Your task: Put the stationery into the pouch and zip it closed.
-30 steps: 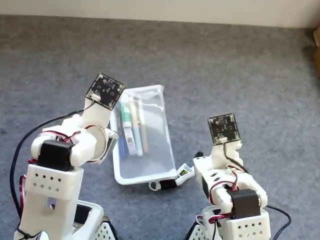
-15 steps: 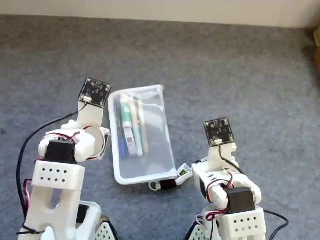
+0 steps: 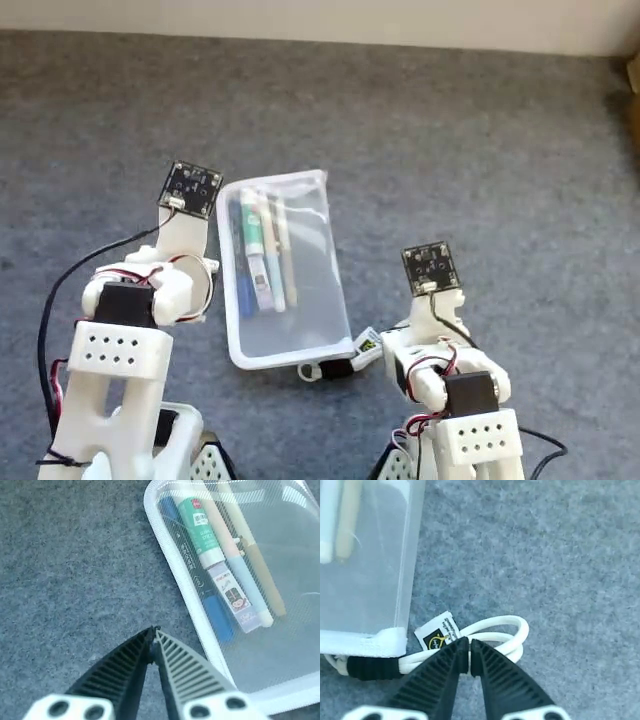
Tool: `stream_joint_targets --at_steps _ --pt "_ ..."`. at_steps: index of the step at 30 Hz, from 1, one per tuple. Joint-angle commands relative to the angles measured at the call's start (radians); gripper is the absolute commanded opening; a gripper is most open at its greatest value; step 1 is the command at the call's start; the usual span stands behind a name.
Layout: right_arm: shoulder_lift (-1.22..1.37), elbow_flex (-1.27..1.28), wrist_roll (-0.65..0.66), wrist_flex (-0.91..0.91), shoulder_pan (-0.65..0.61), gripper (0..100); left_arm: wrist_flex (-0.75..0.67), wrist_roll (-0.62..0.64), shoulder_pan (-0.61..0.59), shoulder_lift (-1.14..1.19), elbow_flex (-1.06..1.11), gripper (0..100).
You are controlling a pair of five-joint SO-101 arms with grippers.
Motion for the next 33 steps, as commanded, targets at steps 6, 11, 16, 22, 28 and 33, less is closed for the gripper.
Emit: stream_joint_targets --at_steps 6,11,16,22,28,33 --pt "0.005 0.082 -0.005 -0.119 0.008 0.4 -0.068 0.011 -0.010 -0.124 0.064 0" --pt "0.005 0.197 -0.005 -0.248 0.008 0.4 -0.101 0.011 -0.010 -0.369 0.193 0" --pt "0.005 0.297 -0.006 -0.378 0.008 0.4 -0.095 0.011 -0.007 -0.567 0.274 0" --pt "0.005 0.354 -0.006 -0.453 0.008 0.4 -0.094 0.011 -0.005 -0.733 0.349 1" --pt "0.005 0.355 -0.005 -0.455 0.008 0.4 -0.094 0.006 -0.010 -0.883 0.443 1" --pt "0.005 0.355 -0.002 -0.455 0.008 0.4 -0.101 0.005 -0.012 -0.944 0.532 1"
